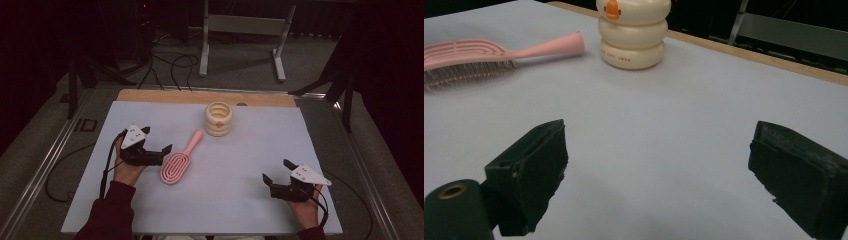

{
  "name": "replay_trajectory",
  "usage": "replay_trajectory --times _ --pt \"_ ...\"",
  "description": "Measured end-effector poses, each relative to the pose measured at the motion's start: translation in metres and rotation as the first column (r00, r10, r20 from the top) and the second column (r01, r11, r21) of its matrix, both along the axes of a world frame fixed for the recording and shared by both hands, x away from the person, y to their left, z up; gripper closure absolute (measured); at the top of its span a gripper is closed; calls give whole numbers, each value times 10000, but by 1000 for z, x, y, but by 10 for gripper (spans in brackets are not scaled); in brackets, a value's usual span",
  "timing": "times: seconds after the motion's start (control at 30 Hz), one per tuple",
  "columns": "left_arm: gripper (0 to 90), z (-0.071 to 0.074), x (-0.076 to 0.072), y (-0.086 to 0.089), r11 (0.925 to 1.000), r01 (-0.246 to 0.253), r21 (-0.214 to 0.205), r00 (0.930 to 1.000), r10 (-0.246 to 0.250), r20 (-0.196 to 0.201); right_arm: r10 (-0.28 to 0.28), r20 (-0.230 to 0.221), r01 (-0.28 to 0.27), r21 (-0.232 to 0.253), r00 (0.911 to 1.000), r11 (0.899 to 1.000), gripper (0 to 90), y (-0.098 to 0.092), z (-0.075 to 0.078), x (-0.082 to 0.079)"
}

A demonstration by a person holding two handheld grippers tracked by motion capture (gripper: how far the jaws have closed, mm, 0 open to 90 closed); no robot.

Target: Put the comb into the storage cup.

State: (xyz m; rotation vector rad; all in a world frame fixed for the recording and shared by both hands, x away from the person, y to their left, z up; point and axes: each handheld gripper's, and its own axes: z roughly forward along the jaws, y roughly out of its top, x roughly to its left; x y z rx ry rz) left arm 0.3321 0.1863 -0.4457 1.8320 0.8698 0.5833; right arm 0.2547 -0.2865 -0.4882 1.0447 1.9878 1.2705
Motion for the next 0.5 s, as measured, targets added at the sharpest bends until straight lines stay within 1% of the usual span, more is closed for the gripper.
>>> replay_trajectory --times 0.33,0.4,0.5 --pt "14 -4 10 -9 9996 118 259 9998 -114 -154 11 1 -11 -6 10000 10000 84 0 0 0" --pt "14 -6 13 -11 9992 140 370 9996 -131 -246 -7 -12 7 -13 10000 10000 84 0 0 1" --pt "15 -8 16 -14 9990 217 396 9990 -200 -408 -4 6 4 -6 10000 10000 83 0 0 1"
